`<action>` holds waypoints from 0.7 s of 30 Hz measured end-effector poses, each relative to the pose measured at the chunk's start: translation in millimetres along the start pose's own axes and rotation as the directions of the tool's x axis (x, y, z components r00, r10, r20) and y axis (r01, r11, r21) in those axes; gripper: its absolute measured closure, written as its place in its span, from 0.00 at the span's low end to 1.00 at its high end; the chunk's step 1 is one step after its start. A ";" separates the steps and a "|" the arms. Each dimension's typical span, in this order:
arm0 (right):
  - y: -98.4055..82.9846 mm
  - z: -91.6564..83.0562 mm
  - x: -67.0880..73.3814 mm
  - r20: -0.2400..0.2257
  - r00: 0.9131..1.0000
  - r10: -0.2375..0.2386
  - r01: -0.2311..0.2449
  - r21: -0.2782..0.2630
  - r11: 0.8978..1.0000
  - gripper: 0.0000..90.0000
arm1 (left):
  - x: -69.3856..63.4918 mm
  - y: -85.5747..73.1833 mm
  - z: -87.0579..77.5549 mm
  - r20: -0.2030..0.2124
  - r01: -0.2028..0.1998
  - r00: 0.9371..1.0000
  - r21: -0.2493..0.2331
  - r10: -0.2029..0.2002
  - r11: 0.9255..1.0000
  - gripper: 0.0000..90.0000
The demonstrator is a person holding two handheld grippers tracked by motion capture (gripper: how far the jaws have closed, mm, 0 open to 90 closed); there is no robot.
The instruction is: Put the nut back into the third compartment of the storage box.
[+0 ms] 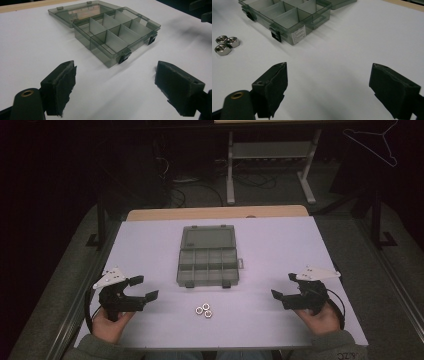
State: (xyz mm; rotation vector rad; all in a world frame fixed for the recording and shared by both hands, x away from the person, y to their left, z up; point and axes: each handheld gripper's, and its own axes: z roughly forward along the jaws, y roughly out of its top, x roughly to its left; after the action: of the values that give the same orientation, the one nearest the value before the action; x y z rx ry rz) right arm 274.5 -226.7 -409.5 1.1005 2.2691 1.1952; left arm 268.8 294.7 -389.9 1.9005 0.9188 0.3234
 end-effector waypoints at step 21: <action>32.6 15.6 44.5 -0.146 0.982 -0.117 0.129 0.082 0.988 0.21 | 1.6 -1.6 2.7 -0.003 0.007 1.000 0.008 -0.007 1.000 0.18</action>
State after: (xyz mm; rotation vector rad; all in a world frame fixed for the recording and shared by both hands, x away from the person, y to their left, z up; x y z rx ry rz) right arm 271.1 -172.9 -390.0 0.9170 2.4810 1.1642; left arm 270.7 294.5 -392.9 1.9044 0.9304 0.3189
